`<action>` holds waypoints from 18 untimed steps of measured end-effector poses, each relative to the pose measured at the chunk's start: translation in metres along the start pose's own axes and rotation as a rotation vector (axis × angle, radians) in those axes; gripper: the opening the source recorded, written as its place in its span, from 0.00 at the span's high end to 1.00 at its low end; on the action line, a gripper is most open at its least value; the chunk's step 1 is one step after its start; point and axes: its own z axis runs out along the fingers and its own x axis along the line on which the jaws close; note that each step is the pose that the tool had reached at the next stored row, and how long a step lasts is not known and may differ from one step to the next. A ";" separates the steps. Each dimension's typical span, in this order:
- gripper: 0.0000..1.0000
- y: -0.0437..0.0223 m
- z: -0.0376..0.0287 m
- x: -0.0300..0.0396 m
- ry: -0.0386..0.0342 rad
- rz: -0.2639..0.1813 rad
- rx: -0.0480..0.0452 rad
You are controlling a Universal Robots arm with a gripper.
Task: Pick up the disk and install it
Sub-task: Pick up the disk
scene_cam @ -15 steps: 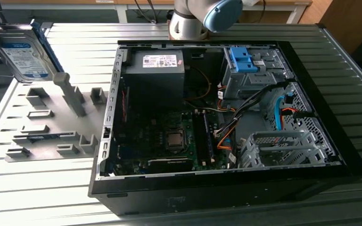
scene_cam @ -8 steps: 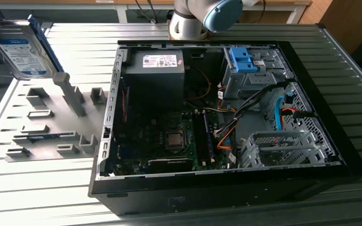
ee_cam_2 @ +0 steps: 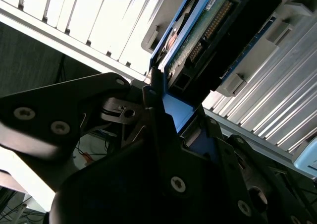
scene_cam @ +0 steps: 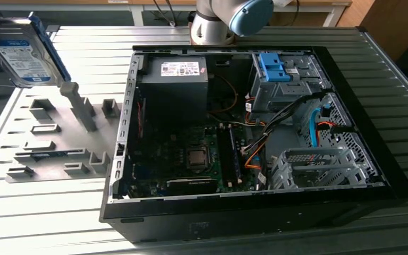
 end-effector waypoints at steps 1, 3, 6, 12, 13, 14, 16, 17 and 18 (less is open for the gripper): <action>0.63 0.0000 -0.0002 0.0000 0.0000 0.000 -0.0001; 0.63 0.0000 -0.0006 0.0000 0.0001 0.000 -0.0001; 0.63 0.0000 -0.0011 0.0000 0.0000 0.000 0.0000; 0.63 0.0001 -0.0022 -0.0001 0.0000 0.000 0.0000; 0.63 0.0000 -0.0024 -0.0001 0.0000 0.000 0.0000; 0.63 0.0000 -0.0026 0.0000 0.0001 0.000 0.0000; 0.63 0.0001 -0.0030 -0.0001 0.0001 0.000 0.0000; 0.63 0.0001 -0.0032 -0.0001 0.0000 0.000 0.0000; 0.63 0.0001 -0.0034 -0.0001 0.0000 0.000 0.0000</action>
